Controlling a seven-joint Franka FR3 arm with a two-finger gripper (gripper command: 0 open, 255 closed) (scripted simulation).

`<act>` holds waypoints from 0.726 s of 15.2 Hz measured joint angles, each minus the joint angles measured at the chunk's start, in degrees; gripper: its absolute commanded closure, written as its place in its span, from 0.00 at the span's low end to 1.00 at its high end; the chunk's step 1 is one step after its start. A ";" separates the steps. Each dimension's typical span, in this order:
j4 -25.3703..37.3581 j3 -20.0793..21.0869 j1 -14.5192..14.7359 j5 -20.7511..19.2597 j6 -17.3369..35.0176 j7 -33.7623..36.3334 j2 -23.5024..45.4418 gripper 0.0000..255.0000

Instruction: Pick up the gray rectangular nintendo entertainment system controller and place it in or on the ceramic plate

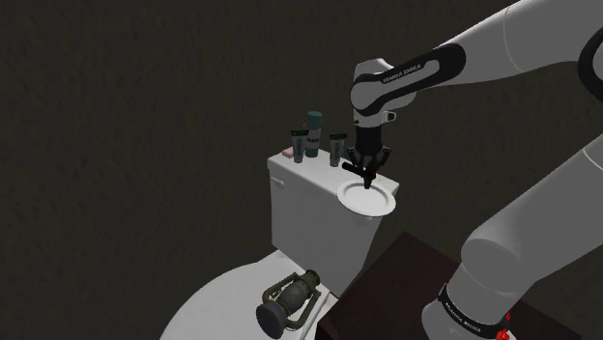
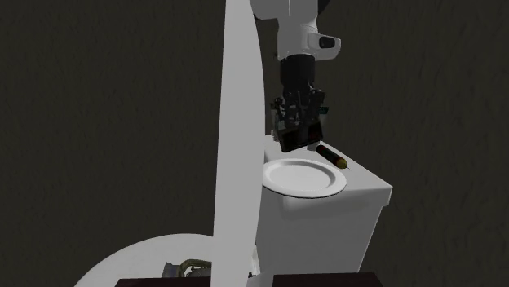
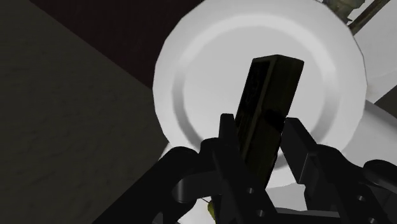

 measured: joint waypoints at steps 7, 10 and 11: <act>-3.96 -0.17 -0.12 -0.21 5.51 0.14 1.58 1.00; -5.10 -0.24 -0.17 -0.31 7.96 0.22 2.88 1.00; -5.55 -0.28 -0.21 -0.35 8.87 0.22 3.33 1.00</act>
